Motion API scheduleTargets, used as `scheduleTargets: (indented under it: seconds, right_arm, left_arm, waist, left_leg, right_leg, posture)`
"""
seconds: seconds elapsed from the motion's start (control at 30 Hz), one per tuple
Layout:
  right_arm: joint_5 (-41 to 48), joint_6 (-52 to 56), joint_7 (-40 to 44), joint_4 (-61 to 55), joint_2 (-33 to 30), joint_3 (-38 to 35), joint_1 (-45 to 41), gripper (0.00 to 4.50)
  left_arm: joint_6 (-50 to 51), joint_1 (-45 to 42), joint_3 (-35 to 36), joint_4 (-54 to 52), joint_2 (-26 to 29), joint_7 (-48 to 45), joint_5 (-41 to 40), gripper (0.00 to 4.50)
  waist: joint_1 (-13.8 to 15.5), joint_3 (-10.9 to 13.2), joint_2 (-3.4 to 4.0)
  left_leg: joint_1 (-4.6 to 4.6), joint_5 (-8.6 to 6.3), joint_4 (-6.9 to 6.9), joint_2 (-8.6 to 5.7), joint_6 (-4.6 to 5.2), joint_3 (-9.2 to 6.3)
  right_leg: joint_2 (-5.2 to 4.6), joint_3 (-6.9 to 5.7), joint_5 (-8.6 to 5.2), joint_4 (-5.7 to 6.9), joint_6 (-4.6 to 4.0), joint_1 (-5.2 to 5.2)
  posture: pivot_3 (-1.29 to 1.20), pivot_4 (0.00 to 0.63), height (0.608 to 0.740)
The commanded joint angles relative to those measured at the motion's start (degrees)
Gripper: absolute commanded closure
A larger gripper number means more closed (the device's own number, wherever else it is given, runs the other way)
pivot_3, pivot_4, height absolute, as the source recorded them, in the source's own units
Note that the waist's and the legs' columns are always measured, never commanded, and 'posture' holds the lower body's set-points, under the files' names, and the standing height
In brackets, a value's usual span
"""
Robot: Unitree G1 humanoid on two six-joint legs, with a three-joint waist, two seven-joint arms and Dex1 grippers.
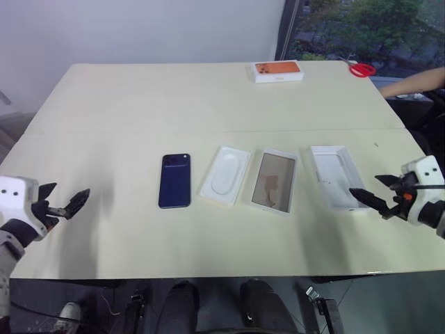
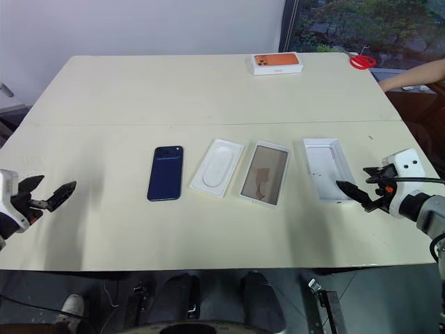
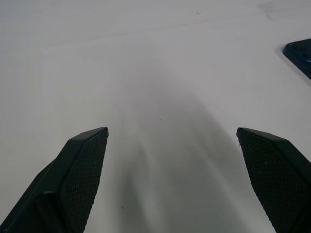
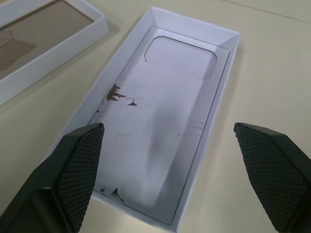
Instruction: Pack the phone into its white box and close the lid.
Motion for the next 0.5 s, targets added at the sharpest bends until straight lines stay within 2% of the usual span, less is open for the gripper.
scheduleTargets:
  seconds: [0.03, 0.5]
  right_arm:
    - [0.7, -1.0, 0.0, -2.3, 0.2, 0.4, -1.3, 0.02]
    - [1.8, -0.7, 0.2, -4.5, 0.9, 4.6, -6.9, 0.02]
  left_arm:
    - [-0.1, -0.2, 0.5, -1.8, 0.2, 0.1, -0.8, 0.05]
    - [2.8, -2.8, -2.3, -6.9, -2.3, 2.3, -3.9, 0.05]
  waist:
    - [0.0, 0.0, 0.00]
    - [0.2, 0.0, 0.00]
  left_leg:
    - [0.00, 0.00, 0.00, 0.00, 0.00, 0.00]
    - [-0.01, 0.00, 0.01, 0.00, 0.00, -0.01]
  right_leg:
    - [0.00, 0.00, 0.00, 0.00, 0.00, 0.00]
    - [-0.01, -0.01, 0.00, 0.00, 0.00, 0.02]
  posture:
    - [0.00, 0.150, 0.726]
    - [0.00, 0.150, 0.726]
